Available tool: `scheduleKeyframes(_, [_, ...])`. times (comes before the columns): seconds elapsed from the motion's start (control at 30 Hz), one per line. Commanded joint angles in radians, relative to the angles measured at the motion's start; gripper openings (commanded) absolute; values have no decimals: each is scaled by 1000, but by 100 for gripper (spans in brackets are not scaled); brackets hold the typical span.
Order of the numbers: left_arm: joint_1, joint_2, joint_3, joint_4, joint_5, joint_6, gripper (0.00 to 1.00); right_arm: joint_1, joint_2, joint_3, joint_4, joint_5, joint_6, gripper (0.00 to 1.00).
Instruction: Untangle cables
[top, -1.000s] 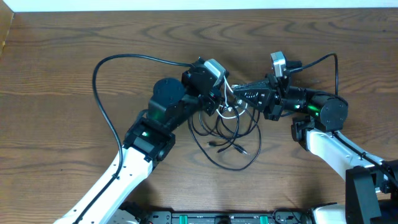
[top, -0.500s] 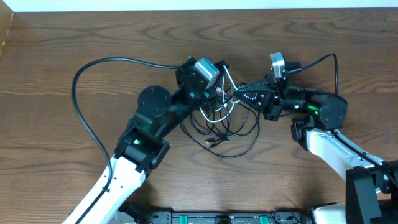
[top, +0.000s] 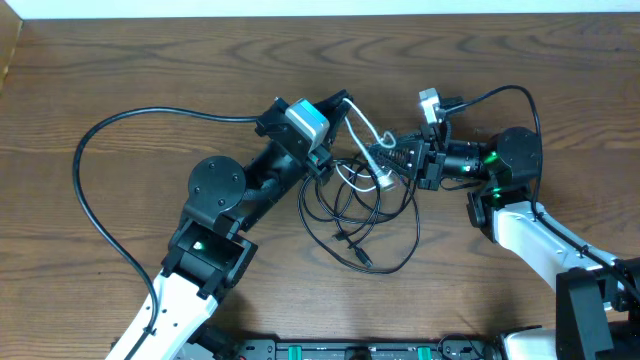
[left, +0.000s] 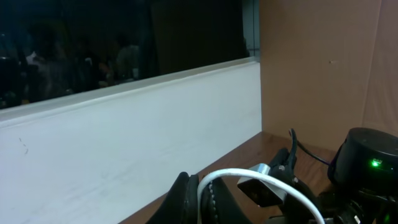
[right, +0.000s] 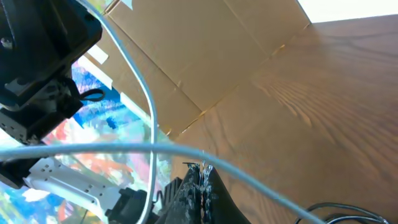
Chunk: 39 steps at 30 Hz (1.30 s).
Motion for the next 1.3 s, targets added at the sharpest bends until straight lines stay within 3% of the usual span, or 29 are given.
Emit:
scheduleKeyframes(0.0, [5, -10, 18, -15, -7, -8, 7, 5, -3, 3, 0, 27, -45, 1])
scheduleKeyframes(0.3, [5, -10, 18, -59, -6, -8, 8, -74, -3, 3, -11, 53, -29, 1])
scheduleKeyframes(0.7, [3, 2, 18, -83, 5, -62, 8, -214, -3, 3, -202, 143, -29, 1])
scheduleKeyframes(0.83, [3, 14, 18, -100, 6, -62, 8, -215, -3, 3, -203, 127, -37, 6])
scheduleKeyframes(1.07, [2, 62, 18, -92, 6, -67, 8, -219, -3, 3, -202, 94, -51, 1])
scheduleKeyframes(1.27, [1, 150, 18, -68, 54, -152, 8, -298, -3, 3, -202, 93, -13, 1])
